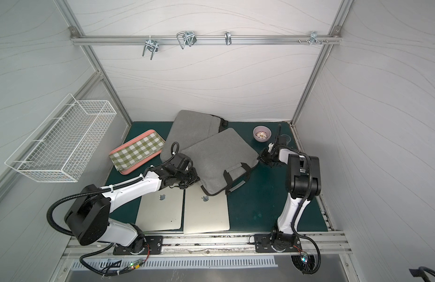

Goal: Open the zippered laptop bag and take out the laptop
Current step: Adjust the zippered laptop bag.

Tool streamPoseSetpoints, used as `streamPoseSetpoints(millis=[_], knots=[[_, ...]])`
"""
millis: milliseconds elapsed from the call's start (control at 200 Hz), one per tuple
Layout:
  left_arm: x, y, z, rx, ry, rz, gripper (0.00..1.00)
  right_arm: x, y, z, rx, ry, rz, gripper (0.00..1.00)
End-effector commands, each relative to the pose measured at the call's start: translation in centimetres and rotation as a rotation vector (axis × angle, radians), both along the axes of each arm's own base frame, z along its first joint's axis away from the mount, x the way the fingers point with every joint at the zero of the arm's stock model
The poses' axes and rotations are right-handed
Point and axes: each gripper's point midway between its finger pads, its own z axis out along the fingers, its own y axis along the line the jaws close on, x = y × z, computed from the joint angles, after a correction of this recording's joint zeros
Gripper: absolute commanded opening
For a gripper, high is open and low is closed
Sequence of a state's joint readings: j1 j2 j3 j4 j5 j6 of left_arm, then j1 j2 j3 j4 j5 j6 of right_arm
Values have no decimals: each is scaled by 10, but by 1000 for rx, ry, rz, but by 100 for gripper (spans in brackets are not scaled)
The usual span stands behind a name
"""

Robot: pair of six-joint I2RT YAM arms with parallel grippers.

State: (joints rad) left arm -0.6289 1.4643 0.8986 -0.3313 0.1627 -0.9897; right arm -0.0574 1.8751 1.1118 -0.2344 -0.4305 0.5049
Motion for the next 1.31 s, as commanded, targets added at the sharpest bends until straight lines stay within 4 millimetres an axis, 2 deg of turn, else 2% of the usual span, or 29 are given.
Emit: streamPoseSetpoints(millis=[0, 120, 235, 400, 585, 715, 905, 1110, 1205, 1300], knots=[[26, 1, 49, 42, -159, -34, 0, -14, 23, 27, 62, -41, 72, 0], [38, 11, 74, 92, -221, -62, 0, -23, 35, 45, 91, -74, 83, 0], [52, 29, 86, 138, -252, -67, 0, -28, 46, 61, 194, -87, 32, 0], [86, 62, 106, 175, -309, -35, 0, -40, 76, 76, 231, -85, 16, 0], [123, 96, 120, 221, -345, -14, 0, -55, 94, 84, 246, -95, -47, 0], [148, 121, 117, 242, -339, 25, 0, -68, 114, 94, 239, -109, -42, 0], [179, 134, 109, 269, -339, 1, 0, -85, 143, 95, 225, -111, -7, 0], [205, 154, 92, 341, -317, -9, 0, -107, 174, 80, 198, -87, 74, 0], [210, 161, 80, 378, -288, -18, 6, -116, 187, 71, 183, -80, 129, 0], [211, 165, 67, 376, -245, -16, 11, -122, 189, 59, 138, -68, 166, 2]])
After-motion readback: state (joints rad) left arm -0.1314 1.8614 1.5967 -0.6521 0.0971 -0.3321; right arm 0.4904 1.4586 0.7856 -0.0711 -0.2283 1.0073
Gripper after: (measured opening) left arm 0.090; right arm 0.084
